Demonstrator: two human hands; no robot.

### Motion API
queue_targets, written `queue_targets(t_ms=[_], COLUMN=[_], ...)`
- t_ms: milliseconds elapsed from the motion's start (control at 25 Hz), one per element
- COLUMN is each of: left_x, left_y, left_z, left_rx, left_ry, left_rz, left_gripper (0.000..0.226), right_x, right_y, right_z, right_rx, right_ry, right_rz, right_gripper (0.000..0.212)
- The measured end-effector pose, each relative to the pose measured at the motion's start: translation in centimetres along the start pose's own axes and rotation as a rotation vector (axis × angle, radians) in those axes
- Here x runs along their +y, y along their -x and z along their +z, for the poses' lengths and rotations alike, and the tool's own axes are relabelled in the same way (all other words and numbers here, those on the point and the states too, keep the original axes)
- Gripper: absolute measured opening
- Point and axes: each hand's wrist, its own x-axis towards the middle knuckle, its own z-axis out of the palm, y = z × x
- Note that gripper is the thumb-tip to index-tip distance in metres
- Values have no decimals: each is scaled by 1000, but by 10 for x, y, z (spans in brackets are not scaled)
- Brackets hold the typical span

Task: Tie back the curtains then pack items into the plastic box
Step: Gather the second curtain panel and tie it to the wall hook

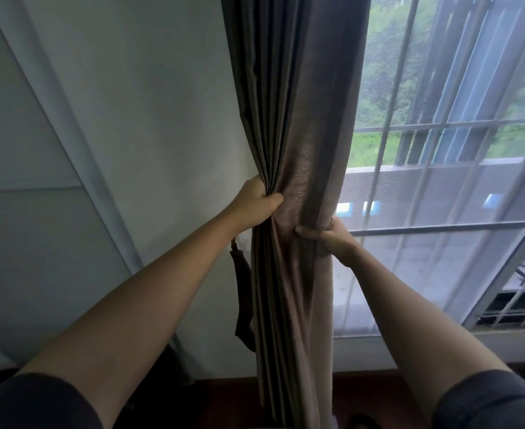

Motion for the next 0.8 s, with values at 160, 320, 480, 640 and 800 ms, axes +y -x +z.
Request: queue_targets(t_ms=[160,320,480,640,800], left_x=[8,22,24,26,30], left_y=[0,0,-4,-4,-7], left_z=[16,39,47,53,62], left_rx=[69,85,133,133,86], left_ry=[-85,-114,-94,-7,58], left_rz=[-4,-43,-83,-130,-172], left_gripper=[26,48,57,62,71], right_x=[25,36,34,31,29], right_y=[14,17,31,42,44], right_z=[7,29,40,57,83], right_rx=[92,254,-42,-24,343], right_ry=[17,106,-69,8,200], right_rz=[-38,-139,-167,-168,-10], right_gripper=[11,8,43,49,60])
